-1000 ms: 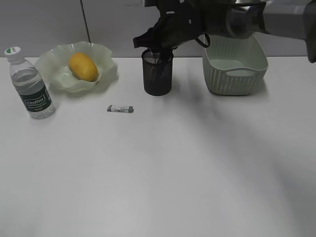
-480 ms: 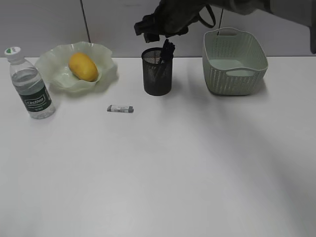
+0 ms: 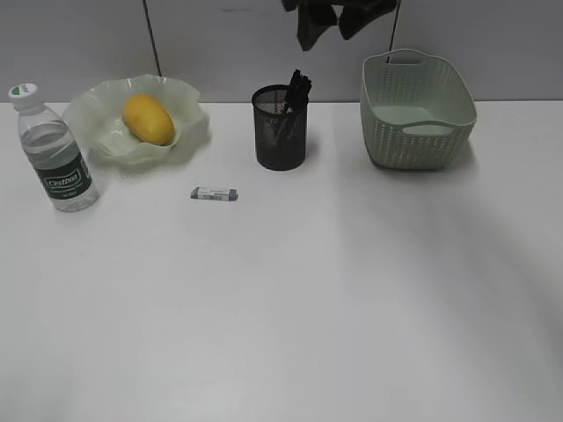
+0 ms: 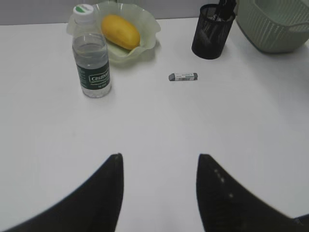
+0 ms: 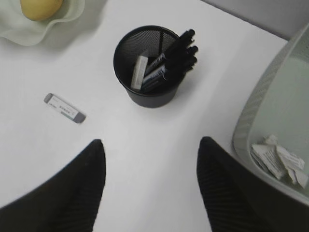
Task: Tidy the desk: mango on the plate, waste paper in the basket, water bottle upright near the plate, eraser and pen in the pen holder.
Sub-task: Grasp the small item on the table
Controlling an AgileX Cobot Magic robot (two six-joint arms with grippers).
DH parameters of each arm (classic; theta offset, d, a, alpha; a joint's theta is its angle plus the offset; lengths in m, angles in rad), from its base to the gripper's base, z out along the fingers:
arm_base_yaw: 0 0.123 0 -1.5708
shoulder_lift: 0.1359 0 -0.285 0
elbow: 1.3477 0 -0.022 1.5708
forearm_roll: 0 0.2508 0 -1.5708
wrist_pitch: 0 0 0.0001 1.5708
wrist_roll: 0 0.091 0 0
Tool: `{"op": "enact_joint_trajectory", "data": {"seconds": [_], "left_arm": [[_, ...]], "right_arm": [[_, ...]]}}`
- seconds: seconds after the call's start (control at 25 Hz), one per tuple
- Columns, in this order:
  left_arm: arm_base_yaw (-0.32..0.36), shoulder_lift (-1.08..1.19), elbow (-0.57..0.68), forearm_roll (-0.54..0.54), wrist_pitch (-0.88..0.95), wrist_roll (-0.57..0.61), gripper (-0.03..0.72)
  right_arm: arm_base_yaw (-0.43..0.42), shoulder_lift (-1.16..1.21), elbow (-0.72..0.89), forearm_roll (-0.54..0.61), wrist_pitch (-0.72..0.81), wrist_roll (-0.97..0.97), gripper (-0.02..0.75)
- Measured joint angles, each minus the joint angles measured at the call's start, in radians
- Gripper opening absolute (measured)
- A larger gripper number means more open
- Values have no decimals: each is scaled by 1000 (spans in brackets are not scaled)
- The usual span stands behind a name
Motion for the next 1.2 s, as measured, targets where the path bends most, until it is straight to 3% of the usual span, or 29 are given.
{"op": "enact_joint_trajectory", "data": {"seconds": [0.2,0.64,0.96,1.2], "left_arm": [[0,10,0,-3,-38,0,375],[0,119,0,-8,-130,5,375],[-11,416,-54,-20,-268,69,375],[-90,750,-195,-30,-309,79,375]], "right_arm": [[-70,-130,223,1,48,22,479],[-160,-625,927,1,-117,52,479],[-161,-916,1193,1,-132,89,479],[-161,-1117,1373,-30,-133,152,479]]}}
